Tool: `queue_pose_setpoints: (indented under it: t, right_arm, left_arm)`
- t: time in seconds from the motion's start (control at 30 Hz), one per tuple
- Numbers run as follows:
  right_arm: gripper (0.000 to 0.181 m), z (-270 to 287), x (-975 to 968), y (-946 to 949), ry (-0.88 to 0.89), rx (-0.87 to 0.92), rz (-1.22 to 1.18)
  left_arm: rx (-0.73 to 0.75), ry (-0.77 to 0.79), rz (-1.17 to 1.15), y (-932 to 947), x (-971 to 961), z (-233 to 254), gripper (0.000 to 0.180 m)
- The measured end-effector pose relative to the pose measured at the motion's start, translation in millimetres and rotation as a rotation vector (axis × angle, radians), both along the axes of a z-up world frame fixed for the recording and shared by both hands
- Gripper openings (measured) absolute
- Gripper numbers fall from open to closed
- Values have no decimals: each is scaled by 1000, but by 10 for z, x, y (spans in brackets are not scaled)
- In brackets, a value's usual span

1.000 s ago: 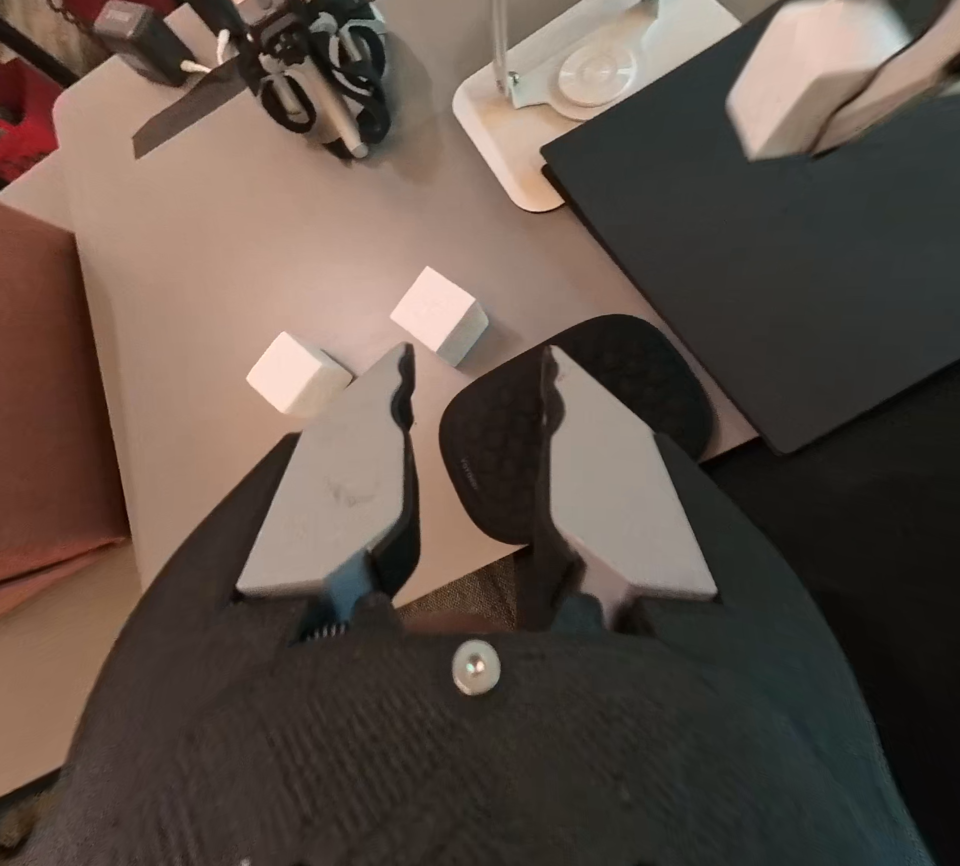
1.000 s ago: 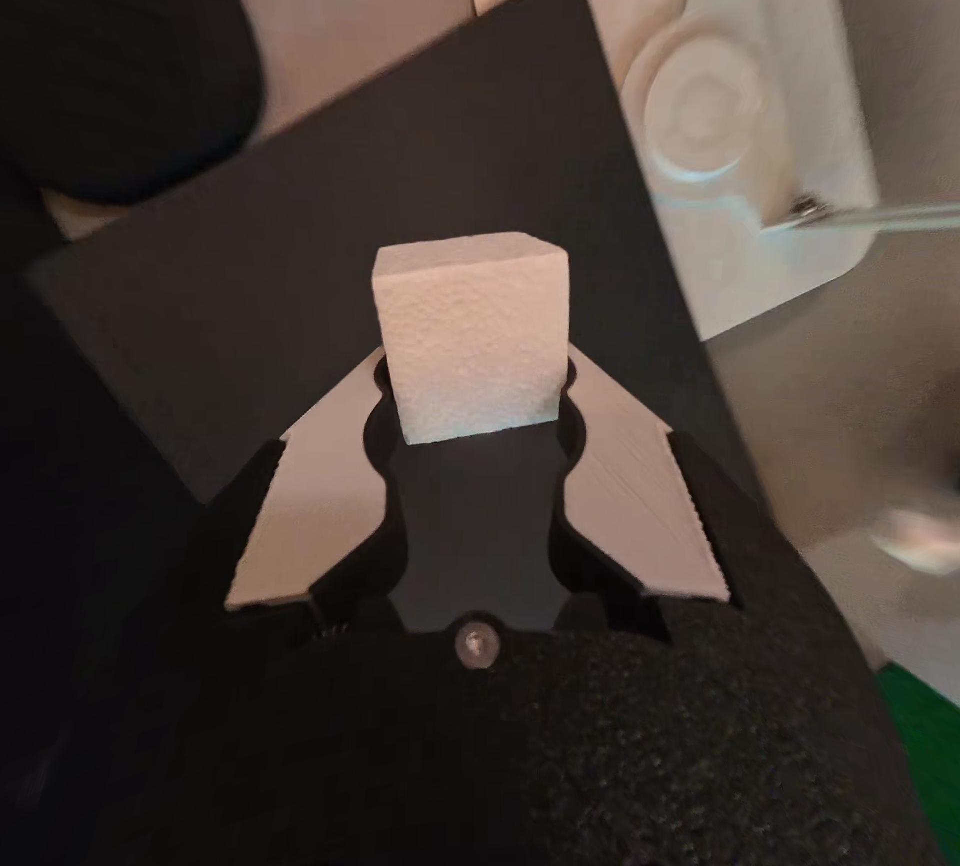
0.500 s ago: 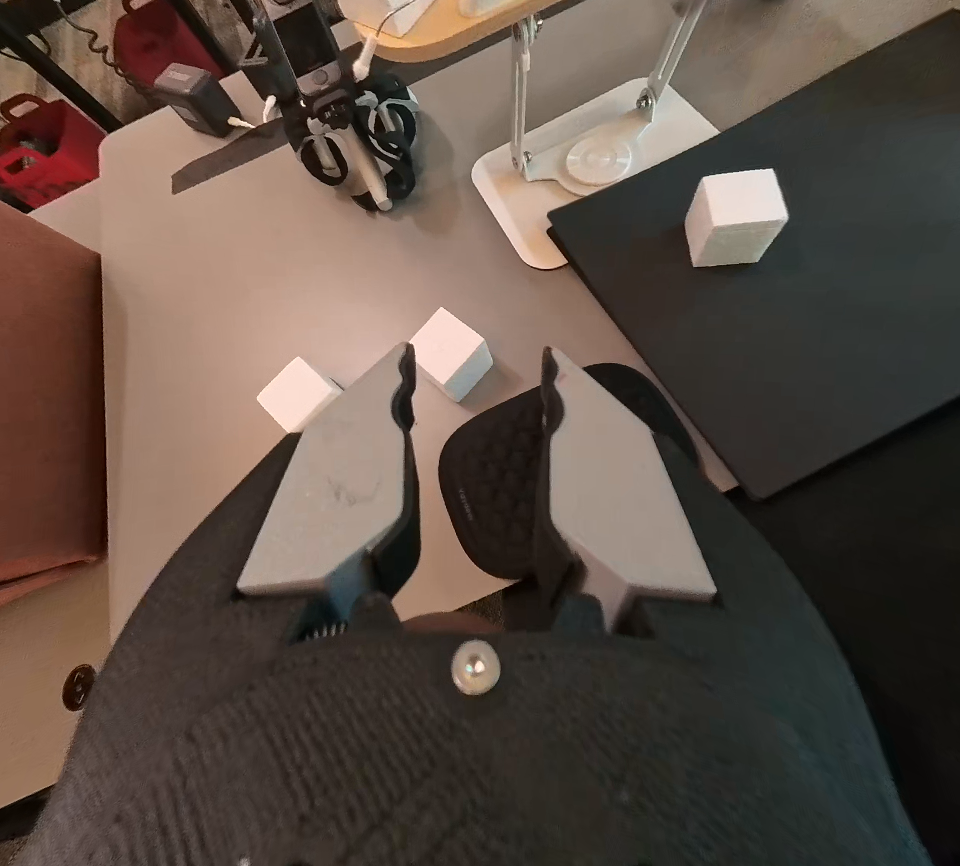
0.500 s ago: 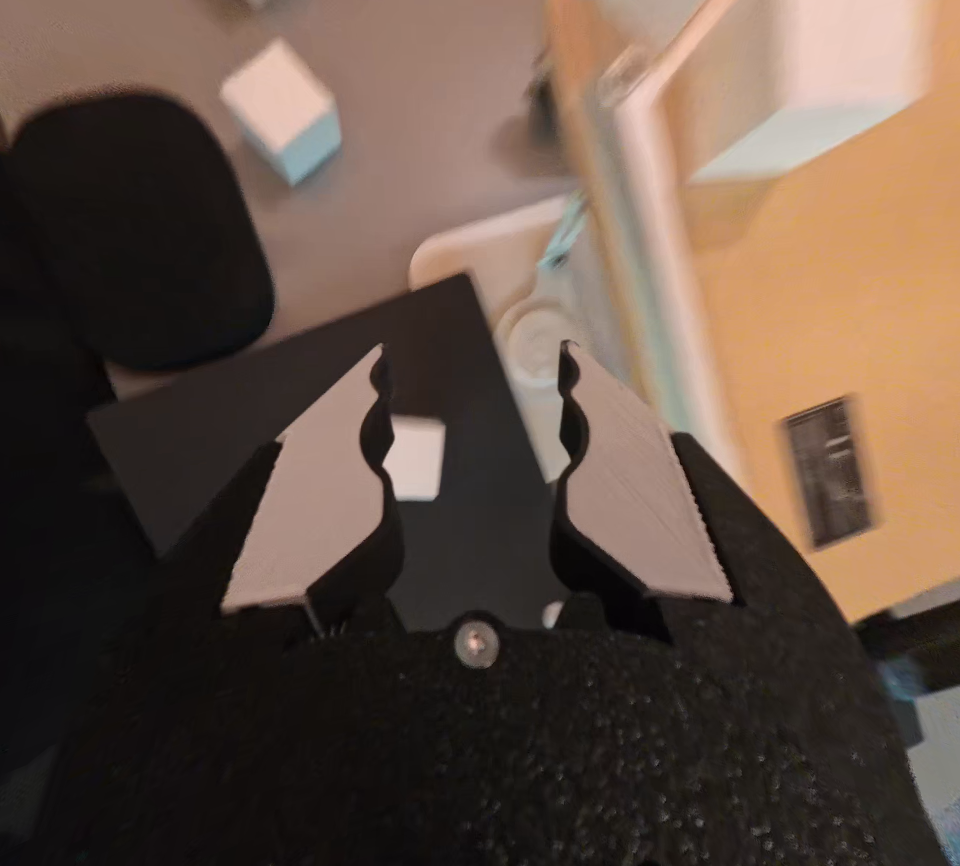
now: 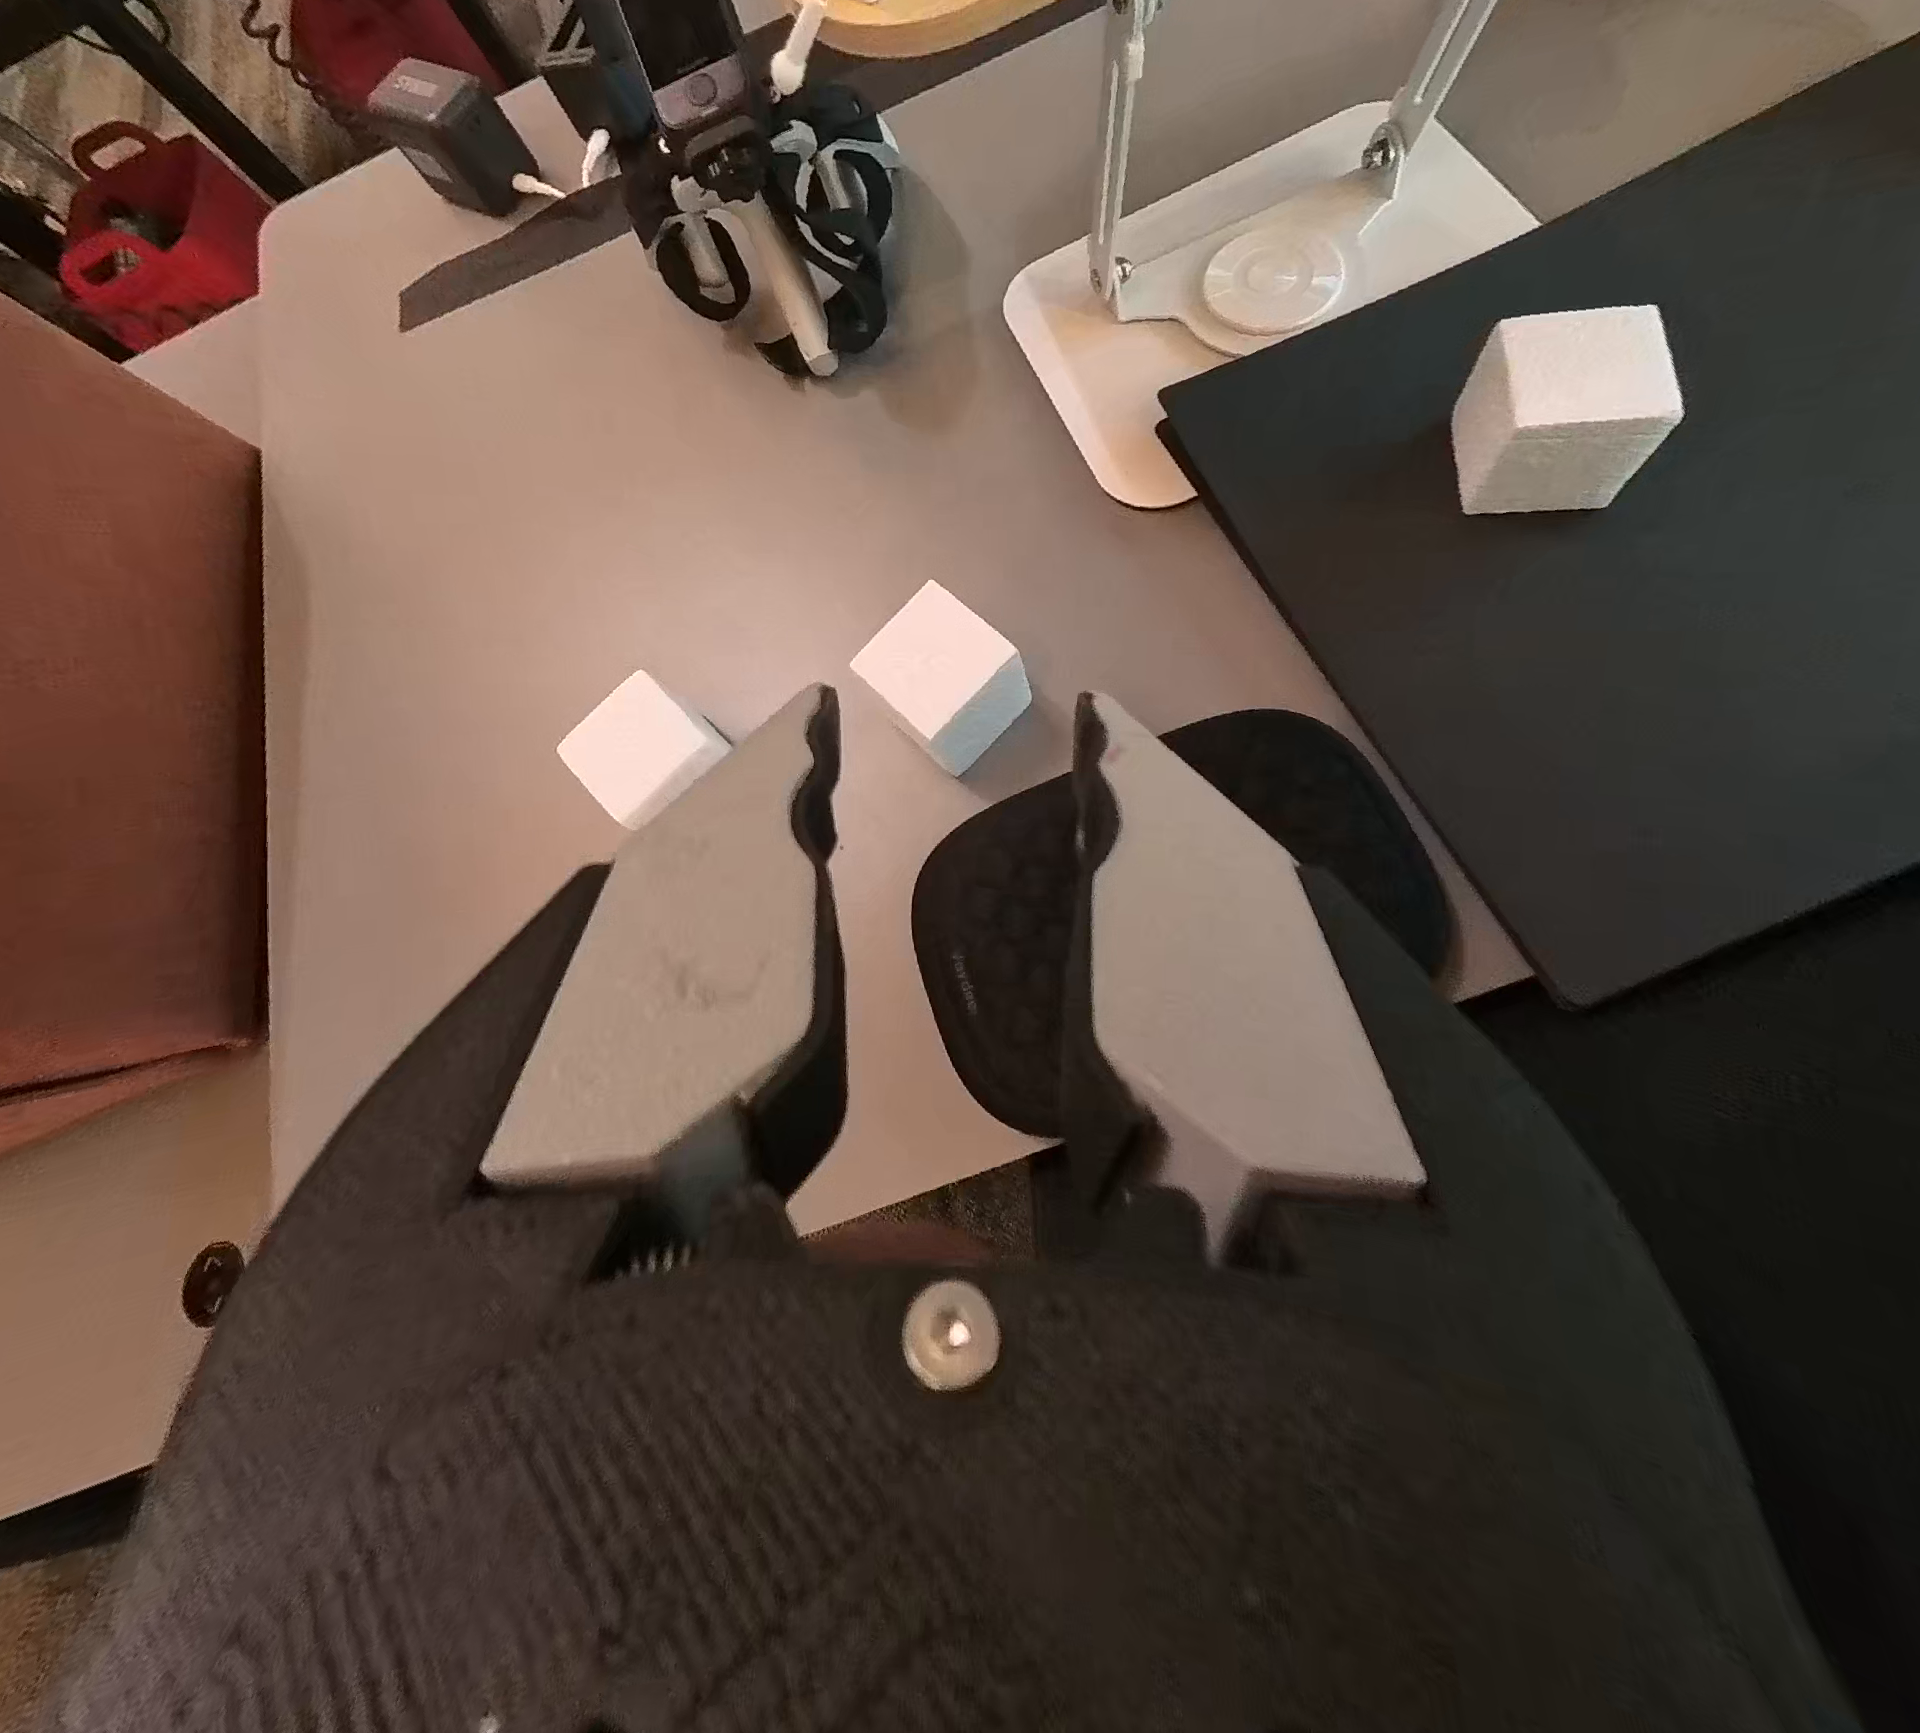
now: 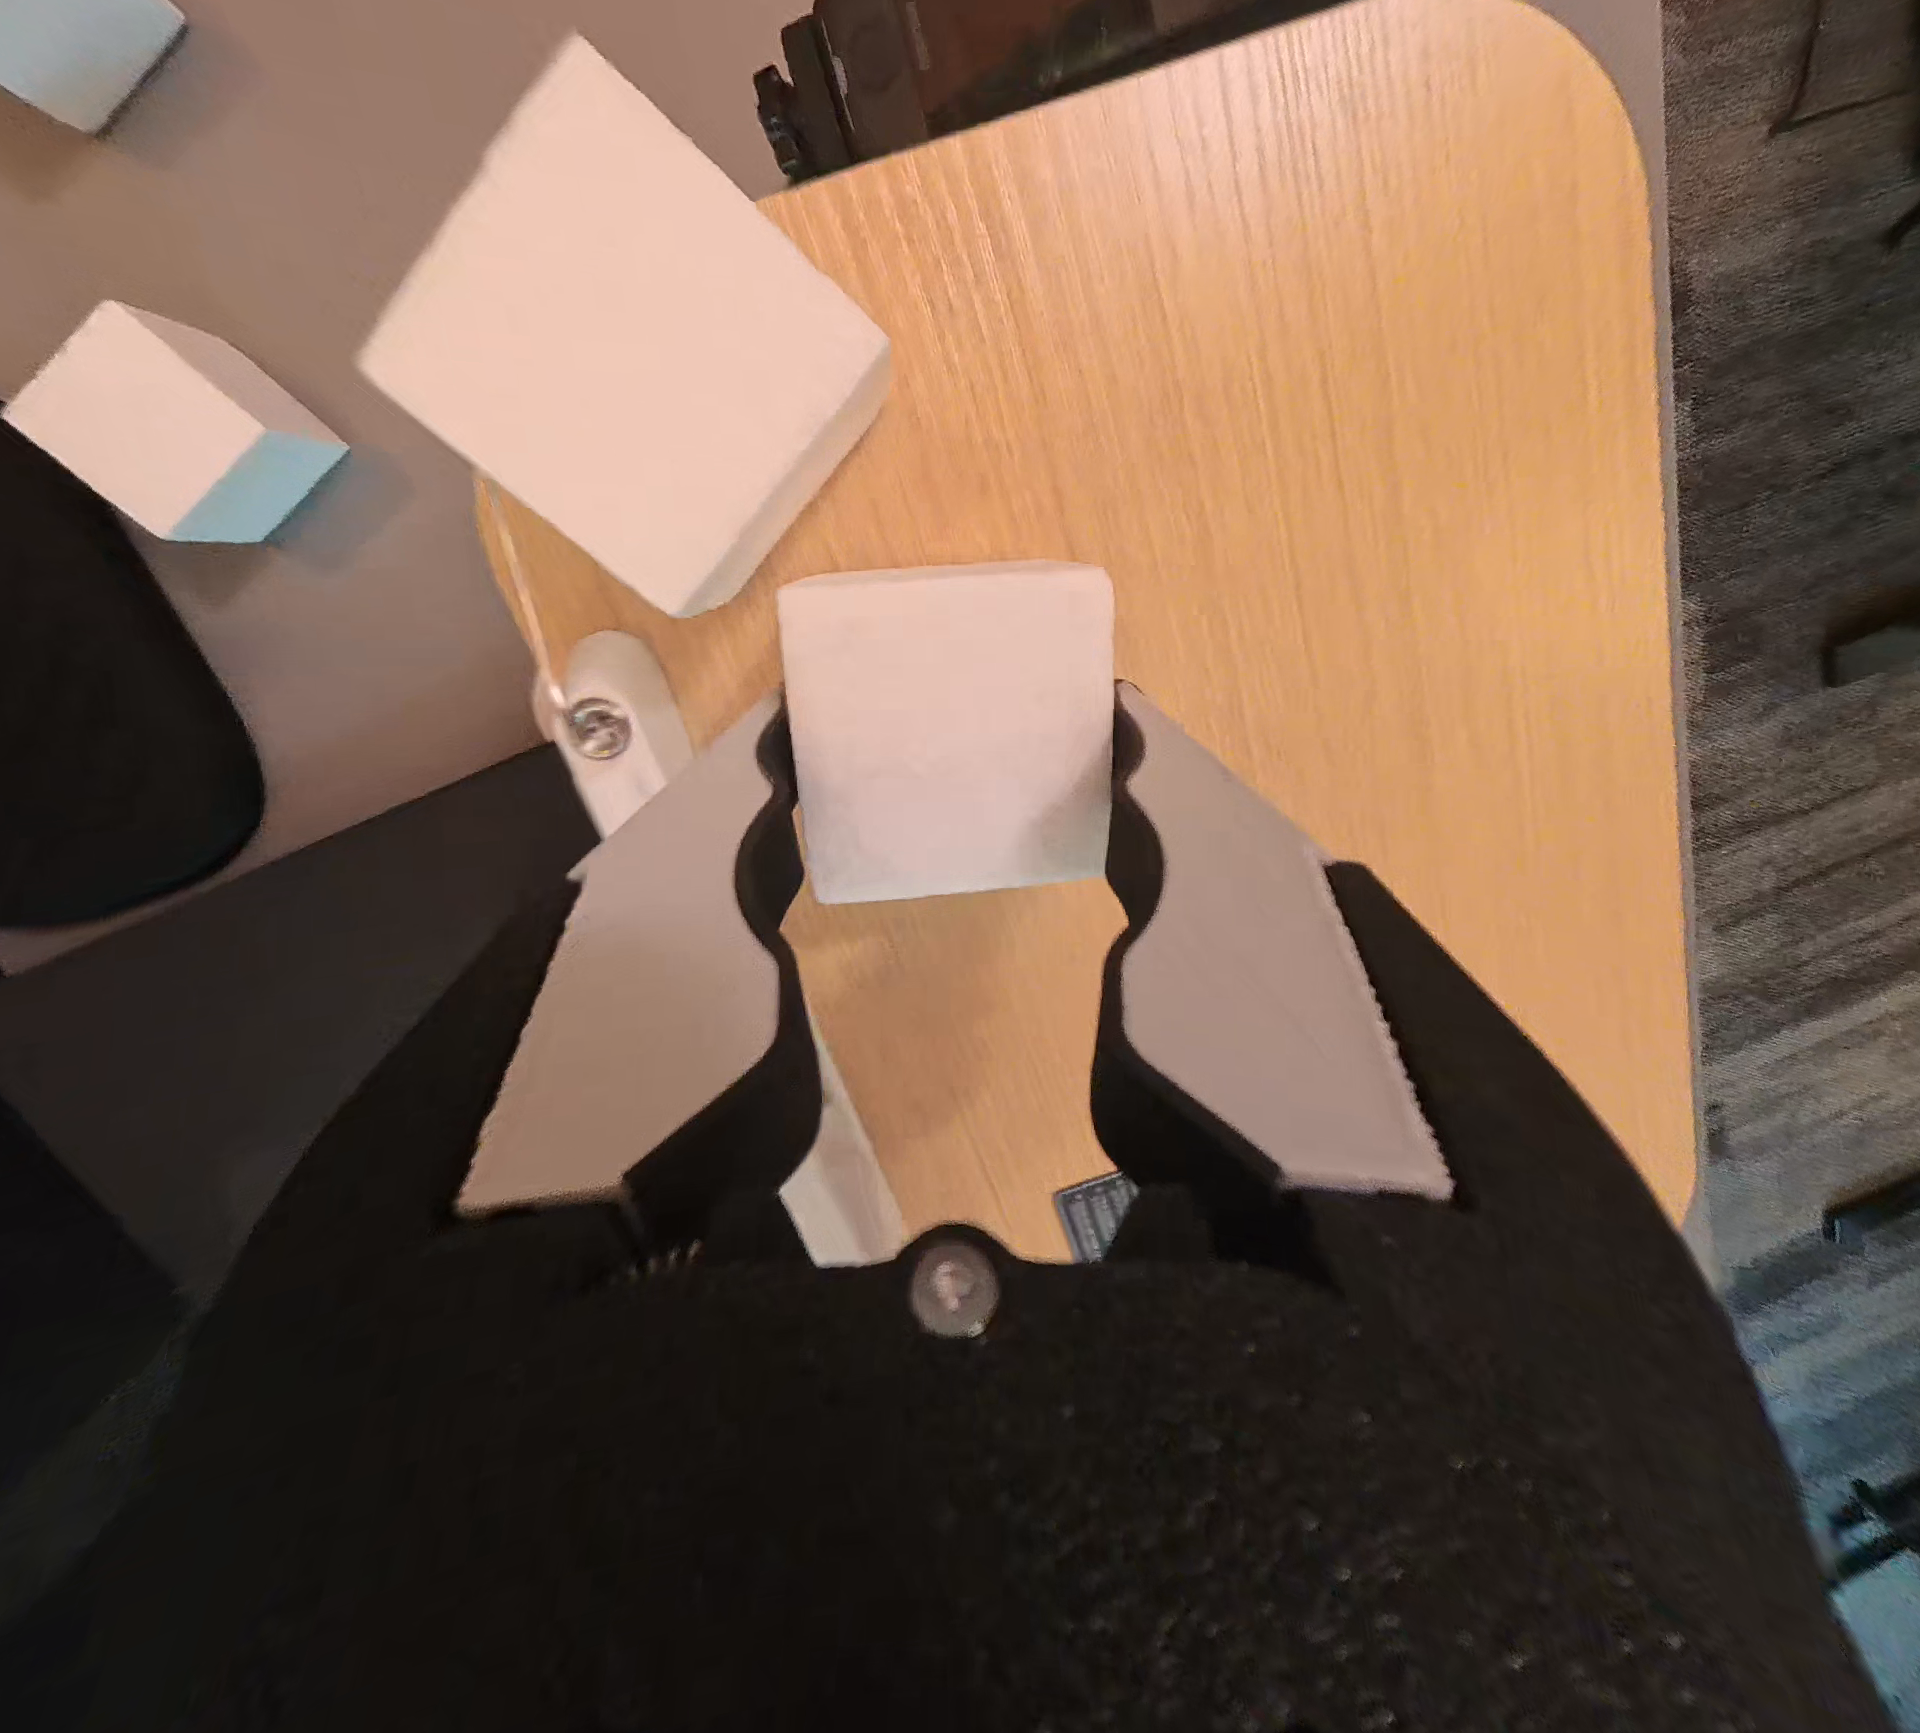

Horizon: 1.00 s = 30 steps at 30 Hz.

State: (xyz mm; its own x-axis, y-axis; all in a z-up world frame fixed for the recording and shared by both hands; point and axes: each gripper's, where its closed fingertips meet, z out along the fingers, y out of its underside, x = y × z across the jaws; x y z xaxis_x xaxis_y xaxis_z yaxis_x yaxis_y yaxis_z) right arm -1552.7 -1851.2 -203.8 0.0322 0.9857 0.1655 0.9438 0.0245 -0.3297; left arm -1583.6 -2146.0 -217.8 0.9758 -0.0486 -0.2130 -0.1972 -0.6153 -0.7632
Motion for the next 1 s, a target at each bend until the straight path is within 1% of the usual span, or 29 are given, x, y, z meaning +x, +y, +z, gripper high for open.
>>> queue_pose_setpoints:
  t: [0.13,0.23,0.3,0.4,0.53,0.63,0.73,0.77,0.8,0.87,0.93,1.0]
  right_arm:
    - [57,386,236,-117,109,87,-34]
    - [57,657,622,-553,260,17,-39]
    - [57,599,1009,-872,289,-25,-28]
    - [58,103,1675,-1221,210,-60,-49]
    - [58,-831,2240,-1505,107,-173,-203]
    - [58,-1469,2454,-1479,5,-138,-266]
    - [66,-1786,2568,-1498,-80,-148,-279]
    - [71,-1782,2572,-1514,-77,-152,-285]
    - [73,-1724,2563,-1519,-53,-148,-292]
    - [73,-1533,2554,-1534,22,-147,-318]
    - [73,-1325,2606,-1542,95,-143,-359]
    - [73,-1118,2681,-1556,177,-150,-409]
  left_arm:
    - [-7,3,-10,4,17,-14,43]
    - [-28,-4,-24,4,42,-50,45]
    - [-36,-9,-36,4,65,-66,46]
    - [-46,-5,-61,6,111,-81,45]
    - [-79,20,-94,-1,167,-139,45]
    - [-109,36,-113,-11,199,-190,46]
    - [-135,18,-120,-25,219,-231,52]
    - [-139,-2,-124,-23,233,-227,57]
    - [-136,-26,-129,-10,249,-205,60]
    - [-102,-46,-150,87,249,-106,62]
    - [-48,-35,-194,328,228,69,64]
    - [-14,-23,-249,693,192,265,76]
